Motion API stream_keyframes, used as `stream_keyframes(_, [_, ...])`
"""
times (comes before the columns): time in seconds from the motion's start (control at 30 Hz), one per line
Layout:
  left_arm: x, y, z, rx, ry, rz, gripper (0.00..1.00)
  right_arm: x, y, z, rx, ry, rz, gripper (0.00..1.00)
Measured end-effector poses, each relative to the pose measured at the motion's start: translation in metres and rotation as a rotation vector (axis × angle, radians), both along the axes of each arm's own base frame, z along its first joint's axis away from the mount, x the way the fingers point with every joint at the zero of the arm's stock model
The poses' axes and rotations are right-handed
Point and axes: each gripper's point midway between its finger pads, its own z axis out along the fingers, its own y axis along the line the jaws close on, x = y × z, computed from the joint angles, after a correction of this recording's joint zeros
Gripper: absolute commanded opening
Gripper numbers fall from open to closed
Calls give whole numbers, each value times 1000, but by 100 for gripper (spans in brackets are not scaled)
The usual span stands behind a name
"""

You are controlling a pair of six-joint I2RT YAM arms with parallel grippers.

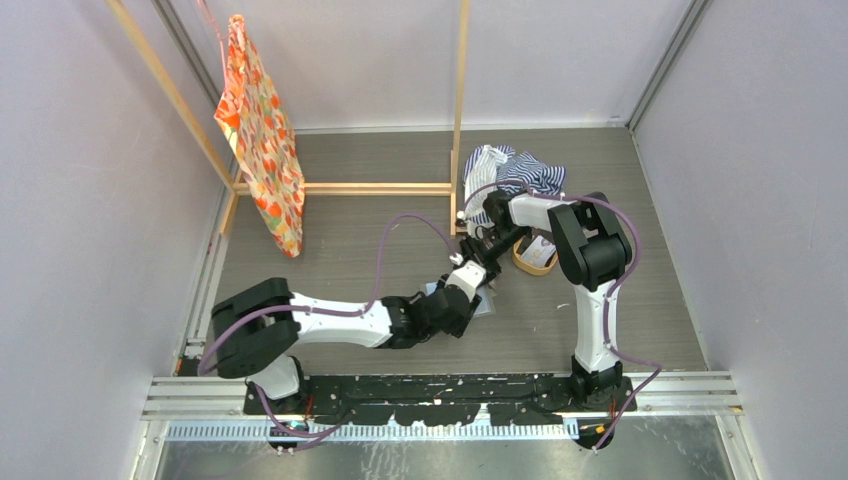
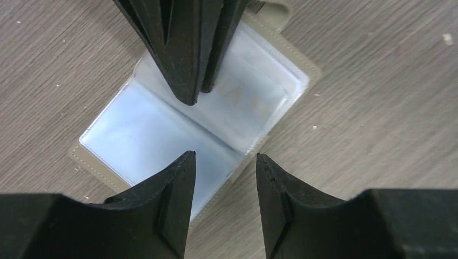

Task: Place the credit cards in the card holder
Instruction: Turn over the card slot in the card holder.

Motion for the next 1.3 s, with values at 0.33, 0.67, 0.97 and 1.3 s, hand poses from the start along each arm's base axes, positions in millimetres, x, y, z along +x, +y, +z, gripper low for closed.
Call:
stream_keyframes(0.33, [7,2,-14,77,-21,7,44,0,0,0,4,2,0,23])
stream_keyframes(0.67, [5,4,-15,64,-29,-6,47,0,1,0,7,2,0,23])
stream_keyframes(0.97, [3,2,-17,62,-27,-30,46,0,1,1,8,2,0,23])
stream_keyframes(1.3, [9,6,-17,64,-46,11,35,1,2,4,25,-11,15,23])
